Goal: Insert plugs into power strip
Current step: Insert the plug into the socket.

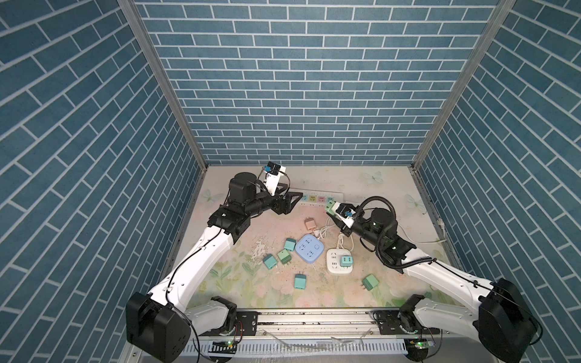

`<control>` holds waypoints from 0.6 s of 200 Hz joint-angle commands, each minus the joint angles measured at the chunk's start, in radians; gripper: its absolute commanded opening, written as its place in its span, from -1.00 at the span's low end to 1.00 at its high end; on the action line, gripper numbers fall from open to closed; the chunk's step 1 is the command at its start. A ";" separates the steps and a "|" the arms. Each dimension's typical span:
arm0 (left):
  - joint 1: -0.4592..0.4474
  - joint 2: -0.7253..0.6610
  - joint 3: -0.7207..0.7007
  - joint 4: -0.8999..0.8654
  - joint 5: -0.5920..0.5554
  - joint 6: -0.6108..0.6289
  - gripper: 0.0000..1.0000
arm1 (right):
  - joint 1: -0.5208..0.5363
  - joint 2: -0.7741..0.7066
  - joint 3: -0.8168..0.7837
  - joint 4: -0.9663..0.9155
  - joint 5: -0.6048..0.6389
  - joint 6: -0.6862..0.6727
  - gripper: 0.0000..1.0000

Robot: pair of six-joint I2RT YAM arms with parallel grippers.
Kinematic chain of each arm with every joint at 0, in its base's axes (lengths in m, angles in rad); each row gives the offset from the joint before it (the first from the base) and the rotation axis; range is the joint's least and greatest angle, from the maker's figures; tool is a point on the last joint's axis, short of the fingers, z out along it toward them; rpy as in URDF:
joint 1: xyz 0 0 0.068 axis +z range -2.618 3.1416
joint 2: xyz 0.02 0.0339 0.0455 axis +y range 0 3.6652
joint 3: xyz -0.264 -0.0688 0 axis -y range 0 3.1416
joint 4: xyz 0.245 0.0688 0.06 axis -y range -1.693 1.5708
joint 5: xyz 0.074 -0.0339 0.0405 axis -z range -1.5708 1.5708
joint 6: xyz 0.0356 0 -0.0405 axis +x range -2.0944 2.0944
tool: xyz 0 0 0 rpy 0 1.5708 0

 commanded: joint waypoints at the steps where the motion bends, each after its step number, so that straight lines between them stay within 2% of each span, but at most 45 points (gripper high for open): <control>1: -0.058 -0.025 0.036 -0.067 0.083 -0.007 0.57 | 0.025 -0.046 -0.009 0.049 -0.028 -0.079 -1.00; 54: -0.162 -0.035 0.038 -0.141 0.038 -0.010 0.59 | 0.069 -0.071 -0.027 0.062 -0.026 -0.079 -1.00; 120: -0.258 0.072 0.107 -0.191 -0.014 -0.009 0.52 | 0.091 -0.082 -0.040 0.086 -0.041 -0.082 -1.00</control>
